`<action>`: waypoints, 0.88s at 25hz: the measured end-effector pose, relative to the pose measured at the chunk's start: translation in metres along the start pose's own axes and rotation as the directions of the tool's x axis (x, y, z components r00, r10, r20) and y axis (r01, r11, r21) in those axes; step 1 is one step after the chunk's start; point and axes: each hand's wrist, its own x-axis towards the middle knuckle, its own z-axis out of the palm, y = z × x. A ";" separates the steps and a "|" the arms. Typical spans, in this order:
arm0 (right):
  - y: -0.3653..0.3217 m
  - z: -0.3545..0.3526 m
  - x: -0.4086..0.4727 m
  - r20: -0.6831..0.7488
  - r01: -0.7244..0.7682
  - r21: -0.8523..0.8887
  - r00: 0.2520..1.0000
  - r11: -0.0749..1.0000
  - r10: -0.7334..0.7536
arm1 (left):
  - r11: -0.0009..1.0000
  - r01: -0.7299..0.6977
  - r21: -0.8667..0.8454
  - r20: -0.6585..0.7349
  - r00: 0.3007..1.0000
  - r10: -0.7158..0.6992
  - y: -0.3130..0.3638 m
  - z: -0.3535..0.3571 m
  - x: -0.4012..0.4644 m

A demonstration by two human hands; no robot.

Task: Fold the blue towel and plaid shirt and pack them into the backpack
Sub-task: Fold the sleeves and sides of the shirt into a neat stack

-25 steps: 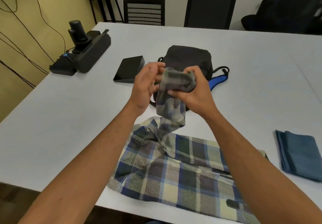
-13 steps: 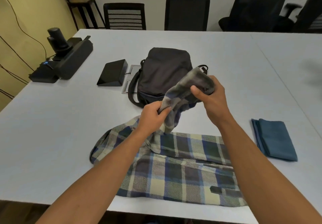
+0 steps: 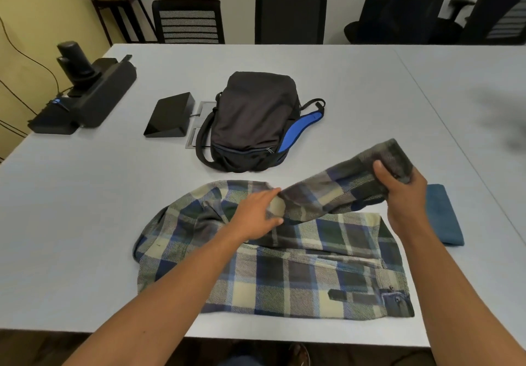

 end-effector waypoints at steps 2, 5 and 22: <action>0.013 -0.018 -0.002 -0.016 -0.044 -0.049 0.999 0.998 0.043 | 0.995 0.051 0.082 0.103 0.993 -0.059 -0.021 0.013 -0.006; 0.035 -0.035 -0.004 -0.087 -0.102 -0.142 0.992 0.985 0.090 | 0.990 0.096 0.107 0.138 0.984 -0.110 -0.047 0.025 -0.015; 0.093 -0.058 0.002 -0.400 -0.352 -0.453 0.901 0.819 0.166 | 0.956 0.272 0.106 -0.129 0.957 -0.258 -0.168 -0.020 0.062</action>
